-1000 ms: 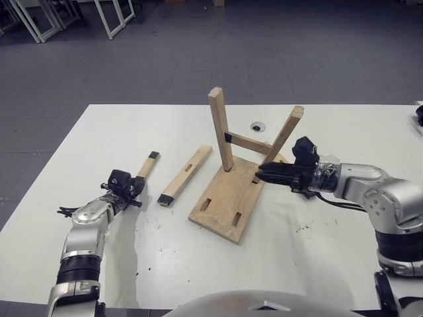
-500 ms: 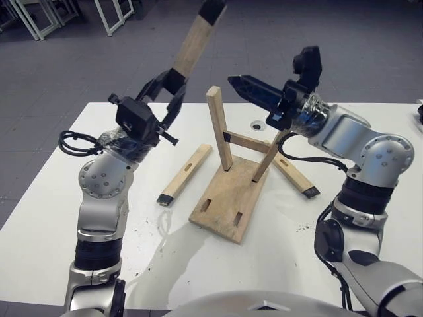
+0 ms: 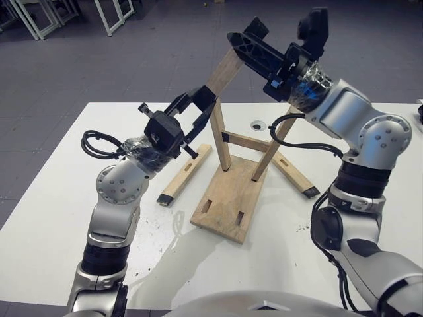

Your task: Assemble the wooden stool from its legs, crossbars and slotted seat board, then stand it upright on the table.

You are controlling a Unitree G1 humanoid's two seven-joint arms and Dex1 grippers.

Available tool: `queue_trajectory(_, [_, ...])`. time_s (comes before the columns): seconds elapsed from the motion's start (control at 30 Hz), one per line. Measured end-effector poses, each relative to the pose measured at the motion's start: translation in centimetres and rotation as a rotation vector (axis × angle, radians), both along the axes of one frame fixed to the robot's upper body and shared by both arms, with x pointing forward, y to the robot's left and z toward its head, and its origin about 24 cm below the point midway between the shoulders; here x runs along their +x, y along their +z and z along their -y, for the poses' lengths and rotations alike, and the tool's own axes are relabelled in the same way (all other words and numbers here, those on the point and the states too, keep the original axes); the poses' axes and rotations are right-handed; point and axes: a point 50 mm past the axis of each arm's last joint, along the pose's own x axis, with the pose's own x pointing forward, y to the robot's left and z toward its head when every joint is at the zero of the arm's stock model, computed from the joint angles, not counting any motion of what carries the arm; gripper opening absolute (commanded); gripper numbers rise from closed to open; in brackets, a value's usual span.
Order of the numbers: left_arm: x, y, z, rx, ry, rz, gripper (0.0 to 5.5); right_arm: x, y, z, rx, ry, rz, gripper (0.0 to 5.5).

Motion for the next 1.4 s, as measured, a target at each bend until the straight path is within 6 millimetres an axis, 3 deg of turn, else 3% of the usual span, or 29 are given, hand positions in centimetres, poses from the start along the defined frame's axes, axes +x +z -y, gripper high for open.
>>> queue_trajectory(0.07, [-0.1, -0.1, -0.1, 0.003, -0.005, -0.005, 1.31, 0.1, 0.1, 0.1, -0.007, -0.004, 0.003, 0.41])
queue_trajectory(0.23, [-0.1, -0.1, -0.1, 0.004, -0.011, -0.009, 1.31, -0.1, 0.2, 0.3, -0.029, 0.008, 0.028, 0.41])
queue_trajectory(0.33, [-0.1, -0.1, 0.0, 0.003, -0.010, -0.011, 1.92, -0.3, 0.5, 0.4, -0.023, 0.024, 0.050, 0.41])
queue_trajectory(0.43, [0.2, -0.5, -0.4, 0.002, 0.010, -0.031, 2.34, -0.7, 2.5, 0.6, 0.065, 0.056, 0.093, 0.41])
queue_trajectory(0.57, [0.5, -2.5, -1.5, 0.014, 0.061, -0.105, 2.34, -0.1, 3.7, 1.3, 0.127, -0.007, 0.101, 0.41])
queue_trajectory(0.63, [0.3, -5.0, -2.5, 0.057, 0.107, -0.190, 2.34, 1.1, 4.2, 2.7, 0.094, -0.177, 0.132, 0.41])
queue_trajectory(0.77, [0.0, -6.8, -3.0, 0.125, 0.154, -0.233, 2.34, 3.6, 3.8, 7.5, -0.133, -0.559, 0.219, 0.41])
queue_trajectory(0.87, [0.1, -7.5, -2.7, 0.160, 0.179, -0.237, 2.34, 4.6, 0.6, 10.0, -0.392, -0.686, 0.230, 0.41])
queue_trajectory(1.0, [-0.3, -8.5, -2.6, 0.202, 0.195, -0.263, 2.34, 4.2, -6.4, 11.4, -0.674, -0.658, 0.114, 0.41])
queue_trajectory(1.07, [-0.3, -8.7, -2.5, 0.201, 0.215, -0.260, 2.34, 3.6, -8.7, 11.4, -0.777, -0.619, 0.066, 0.41])
queue_trajectory(1.2, [-0.2, -9.0, -2.0, 0.188, 0.222, -0.277, 2.34, 3.0, -11.5, 11.2, -0.852, -0.572, 0.009, 0.41])
queue_trajectory(1.4, [-0.2, -9.2, -1.9, 0.195, 0.224, -0.282, 2.34, 2.6, -13.8, 10.5, -0.870, -0.520, -0.047, 0.41])
